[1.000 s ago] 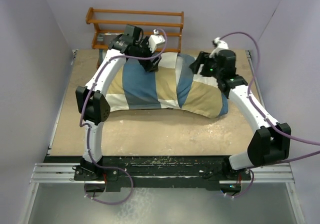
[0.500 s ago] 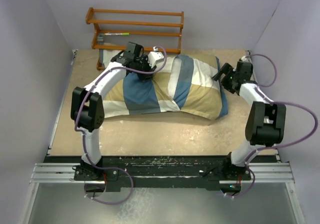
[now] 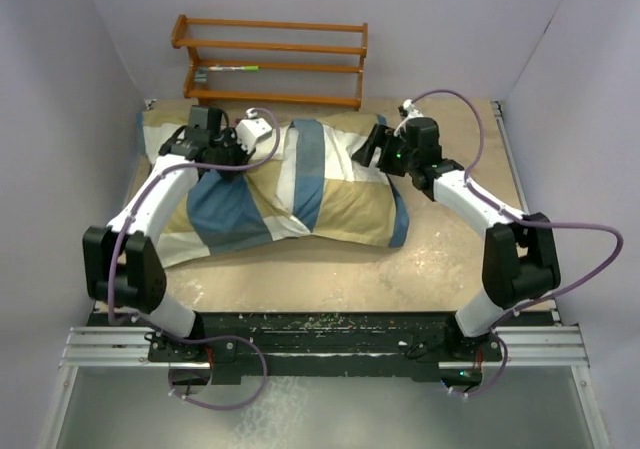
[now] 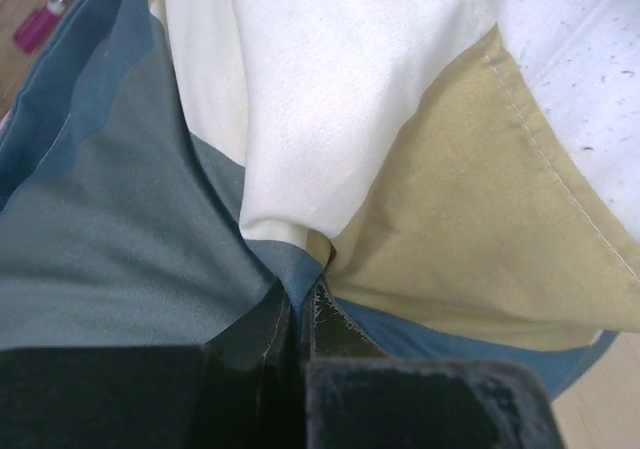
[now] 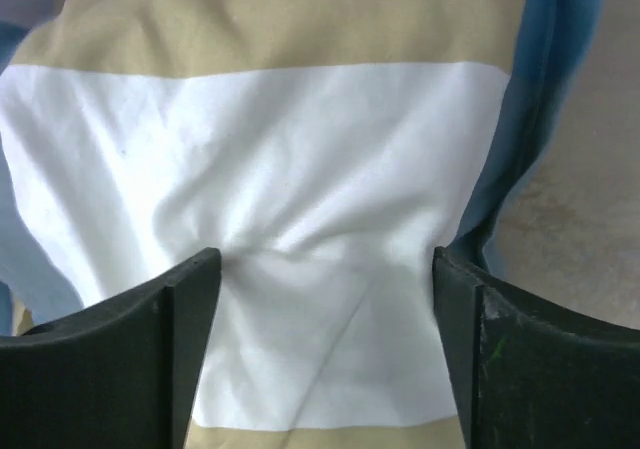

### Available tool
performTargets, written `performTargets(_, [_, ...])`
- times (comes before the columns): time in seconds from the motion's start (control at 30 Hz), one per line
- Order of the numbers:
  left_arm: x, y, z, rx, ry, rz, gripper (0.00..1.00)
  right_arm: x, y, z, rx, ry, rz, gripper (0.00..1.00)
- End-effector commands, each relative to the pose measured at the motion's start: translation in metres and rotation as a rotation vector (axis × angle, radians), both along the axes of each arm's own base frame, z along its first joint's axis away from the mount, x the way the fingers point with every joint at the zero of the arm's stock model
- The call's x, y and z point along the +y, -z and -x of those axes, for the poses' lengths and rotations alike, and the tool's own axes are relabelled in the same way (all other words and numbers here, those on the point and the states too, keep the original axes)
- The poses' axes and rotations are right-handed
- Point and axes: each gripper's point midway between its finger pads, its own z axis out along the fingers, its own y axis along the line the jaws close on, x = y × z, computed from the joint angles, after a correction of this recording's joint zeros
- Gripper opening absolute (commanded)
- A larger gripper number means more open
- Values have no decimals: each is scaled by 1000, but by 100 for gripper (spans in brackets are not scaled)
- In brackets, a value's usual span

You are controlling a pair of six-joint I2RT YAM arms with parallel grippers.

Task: Remove the pillowcase from the pillow
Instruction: Turn over the pillow at the center of the board, then remove the pillow from the pillowcase.

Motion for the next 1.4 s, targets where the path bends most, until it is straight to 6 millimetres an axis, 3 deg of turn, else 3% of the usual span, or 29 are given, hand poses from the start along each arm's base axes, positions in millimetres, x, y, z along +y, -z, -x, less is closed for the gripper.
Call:
performTargets(0.0, [11, -31, 40, -52, 9, -24, 0, -18, -47, 4, -86, 142, 143, 91])
performTargets(0.07, [4, -37, 53, -25, 20, 32, 0, -18, -77, 8, -167, 204, 201, 99])
performTargets(0.17, [-11, -37, 74, 62, 39, 127, 0, 27, -99, 20, -235, 158, 274, 100])
performTargets(0.3, [-16, -32, 81, 116, 10, 180, 0, 92, -98, 32, -278, 45, 319, 95])
performTargets(0.37, [-14, -31, 82, 120, -4, 180, 0, 114, -98, 32, -296, 12, 341, 93])
performTargets(0.47, [-12, -35, 84, 102, -10, 178, 0, 135, -89, 23, -287, -11, 382, 89])
performTargets(0.6, [-9, -36, 86, 92, -23, 172, 0, 145, -73, 7, -251, -1, 445, 76])
performTargets(0.67, [-6, -35, 86, 85, -32, 161, 0, 138, -59, 6, -203, 1, 493, 62])
performTargets(0.77, [0, -34, 84, 64, -43, 134, 0, 110, -56, -4, -187, 59, 505, 36])
performTargets(0.87, [6, -33, 80, 41, -54, 103, 0, 77, -61, -11, -176, 117, 469, 2])
performTargets(1.03, [14, -32, 72, 2, -77, 64, 0, 43, -80, -16, -202, 157, 413, 0])
performTargets(1.13, [21, -30, 67, -24, -97, 33, 0, 28, -77, -20, -181, 162, 416, 0])
performTargets(1.23, [31, -28, 62, -60, -126, -15, 0, 8, -62, -24, -128, 156, 376, 0])
performTargets(1.37, [37, -30, 60, -88, -139, -41, 0, -11, -14, -23, -30, 142, 347, 0])
